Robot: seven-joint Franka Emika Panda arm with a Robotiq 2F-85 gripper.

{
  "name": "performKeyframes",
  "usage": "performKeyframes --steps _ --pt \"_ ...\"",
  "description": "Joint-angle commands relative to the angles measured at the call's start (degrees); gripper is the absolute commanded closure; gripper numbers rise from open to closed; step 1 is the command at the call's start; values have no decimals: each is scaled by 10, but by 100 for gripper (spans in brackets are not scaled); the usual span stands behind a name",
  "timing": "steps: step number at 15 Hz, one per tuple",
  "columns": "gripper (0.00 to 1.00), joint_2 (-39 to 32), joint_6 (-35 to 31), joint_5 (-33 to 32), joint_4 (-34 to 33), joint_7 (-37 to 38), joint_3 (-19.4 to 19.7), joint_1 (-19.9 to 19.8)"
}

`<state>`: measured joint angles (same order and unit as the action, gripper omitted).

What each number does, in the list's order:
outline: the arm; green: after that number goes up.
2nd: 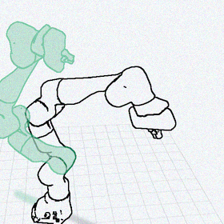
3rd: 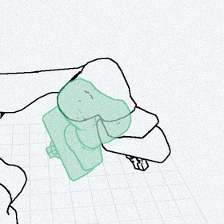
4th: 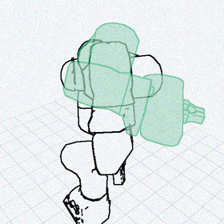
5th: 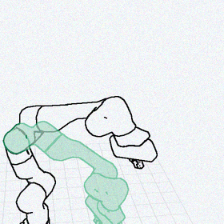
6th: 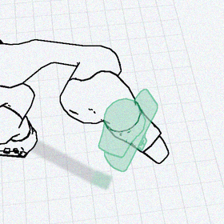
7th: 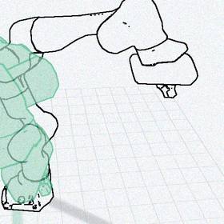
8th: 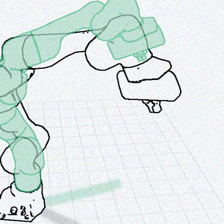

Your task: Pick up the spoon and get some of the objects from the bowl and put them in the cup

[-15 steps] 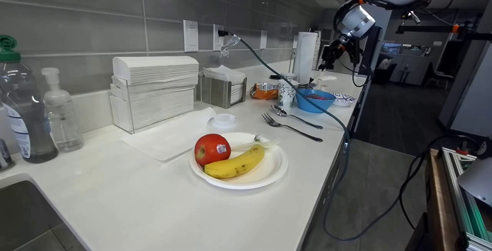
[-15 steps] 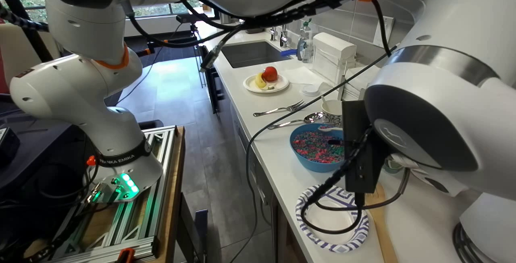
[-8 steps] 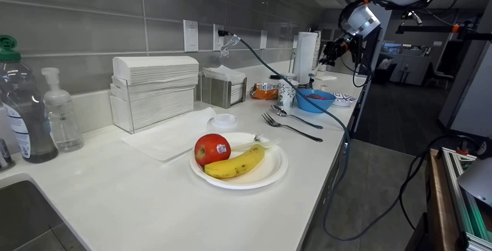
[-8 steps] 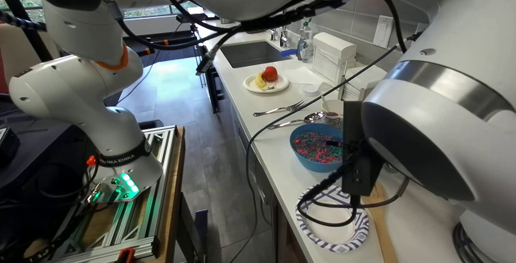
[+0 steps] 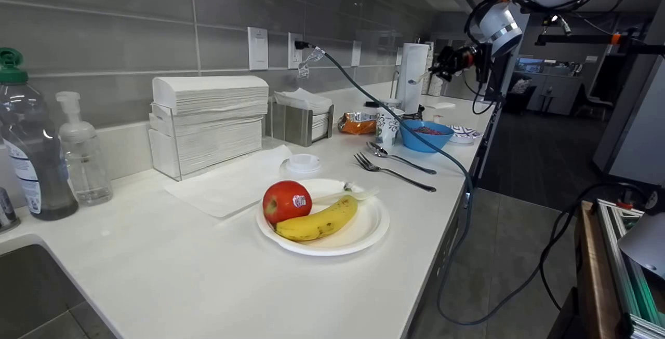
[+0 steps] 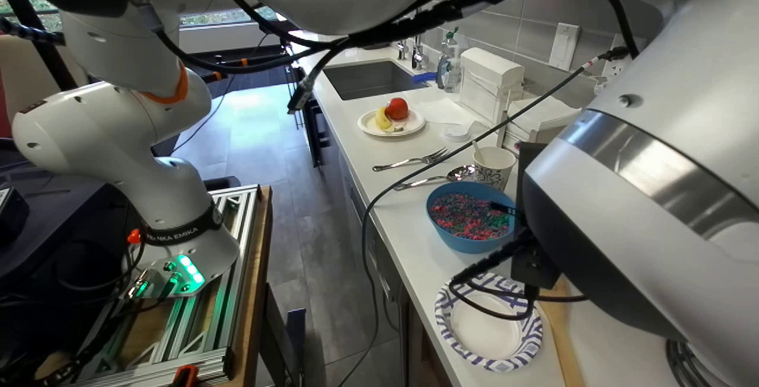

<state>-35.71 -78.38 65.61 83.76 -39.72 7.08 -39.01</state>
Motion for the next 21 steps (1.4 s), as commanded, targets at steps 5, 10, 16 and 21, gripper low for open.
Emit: performKeyframes --steps 5,10,16,21 --pt "99 -7 -15 81 3 12 23 3" --pt "99 -2 -62 105 15 11 38 8" --pt "99 1 -124 108 26 14 41 18" --pt "99 2 -168 111 38 20 40 34"
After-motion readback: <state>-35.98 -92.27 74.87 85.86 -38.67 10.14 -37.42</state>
